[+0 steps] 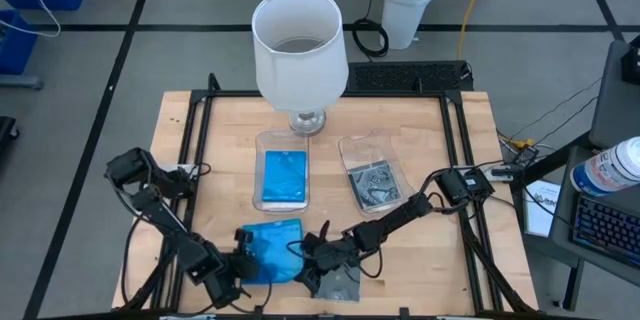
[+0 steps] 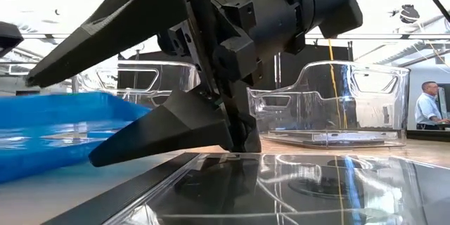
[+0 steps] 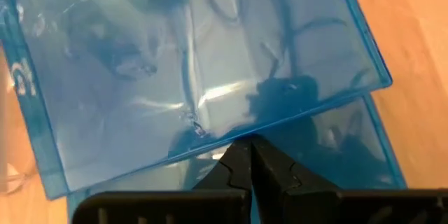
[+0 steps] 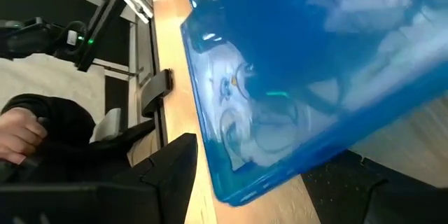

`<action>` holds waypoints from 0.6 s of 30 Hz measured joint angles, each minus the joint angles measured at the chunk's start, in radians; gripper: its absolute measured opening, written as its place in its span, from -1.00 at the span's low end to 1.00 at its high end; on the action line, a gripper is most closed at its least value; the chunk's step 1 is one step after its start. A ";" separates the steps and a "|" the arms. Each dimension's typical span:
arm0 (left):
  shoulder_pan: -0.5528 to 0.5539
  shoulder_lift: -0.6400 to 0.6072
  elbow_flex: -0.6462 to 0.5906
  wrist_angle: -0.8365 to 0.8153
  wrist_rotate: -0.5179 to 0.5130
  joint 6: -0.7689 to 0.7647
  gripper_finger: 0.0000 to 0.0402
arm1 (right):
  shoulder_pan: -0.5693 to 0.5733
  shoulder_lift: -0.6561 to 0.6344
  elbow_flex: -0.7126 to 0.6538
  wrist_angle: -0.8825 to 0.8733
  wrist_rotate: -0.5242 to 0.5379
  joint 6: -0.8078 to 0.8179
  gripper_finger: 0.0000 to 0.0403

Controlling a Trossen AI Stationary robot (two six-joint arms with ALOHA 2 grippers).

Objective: Pick & place jewel cases by type
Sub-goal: Put the blue CD case into the left transparent bin

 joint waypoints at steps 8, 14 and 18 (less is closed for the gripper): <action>0.003 0.000 0.000 0.000 -0.016 0.006 -0.97 | -0.001 0.004 0.000 0.106 0.005 -0.027 -0.01; 0.003 0.000 0.000 0.004 -0.017 0.006 -0.93 | -0.001 0.005 0.000 0.119 0.026 -0.032 -0.29; 0.003 0.000 0.000 0.005 -0.018 0.006 -0.98 | 0.001 0.006 0.000 0.120 0.048 -0.065 -0.47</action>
